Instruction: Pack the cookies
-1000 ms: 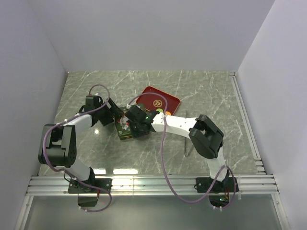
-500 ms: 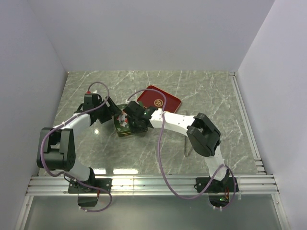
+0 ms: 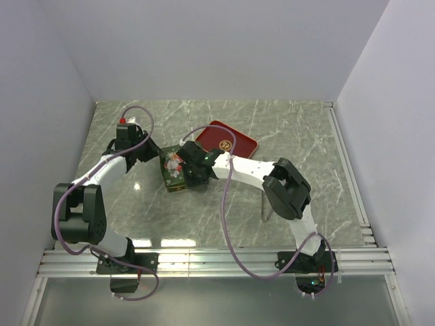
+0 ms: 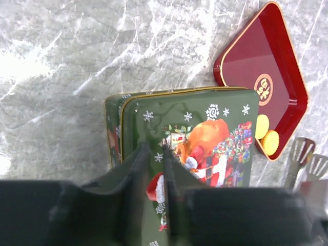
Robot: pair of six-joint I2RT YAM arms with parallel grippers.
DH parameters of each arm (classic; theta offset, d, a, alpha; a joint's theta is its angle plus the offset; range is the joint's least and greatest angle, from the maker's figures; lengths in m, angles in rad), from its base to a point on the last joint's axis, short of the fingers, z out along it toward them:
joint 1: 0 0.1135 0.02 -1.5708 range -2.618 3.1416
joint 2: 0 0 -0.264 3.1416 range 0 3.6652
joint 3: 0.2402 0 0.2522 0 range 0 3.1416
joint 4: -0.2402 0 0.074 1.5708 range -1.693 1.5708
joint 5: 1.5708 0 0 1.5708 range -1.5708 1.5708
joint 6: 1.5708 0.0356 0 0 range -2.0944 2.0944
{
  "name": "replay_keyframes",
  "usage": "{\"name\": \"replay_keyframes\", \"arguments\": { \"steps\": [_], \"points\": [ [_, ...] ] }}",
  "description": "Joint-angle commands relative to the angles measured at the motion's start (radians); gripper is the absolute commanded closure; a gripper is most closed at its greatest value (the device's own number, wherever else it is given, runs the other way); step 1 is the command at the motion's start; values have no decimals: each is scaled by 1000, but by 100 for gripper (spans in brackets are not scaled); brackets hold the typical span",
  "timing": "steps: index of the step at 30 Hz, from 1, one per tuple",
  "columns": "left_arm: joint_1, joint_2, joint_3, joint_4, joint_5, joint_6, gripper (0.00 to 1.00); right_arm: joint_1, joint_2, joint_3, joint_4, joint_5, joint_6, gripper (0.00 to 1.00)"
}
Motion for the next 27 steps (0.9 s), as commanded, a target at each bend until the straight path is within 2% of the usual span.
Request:
{"name": "replay_keyframes", "arguments": {
  "steps": [1,4,11,18,23,27],
  "points": [
    [3,-39,37,22,20,23,85,-24,31,49,0,24,-3,99],
    [1,-36,38,48,43,32,99,-29,42,60,-7,24,-4,100],
    [-12,-50,43,157,112,43,99,-41,62,80,-23,22,-6,100],
    [-19,-47,25,240,72,53,99,-44,81,92,-47,22,-7,100],
    [-17,63,11,296,51,38,99,-47,88,103,-59,22,-6,100],
    [-17,175,40,275,11,37,99,-47,107,131,-76,22,-3,100]
  ]
}}
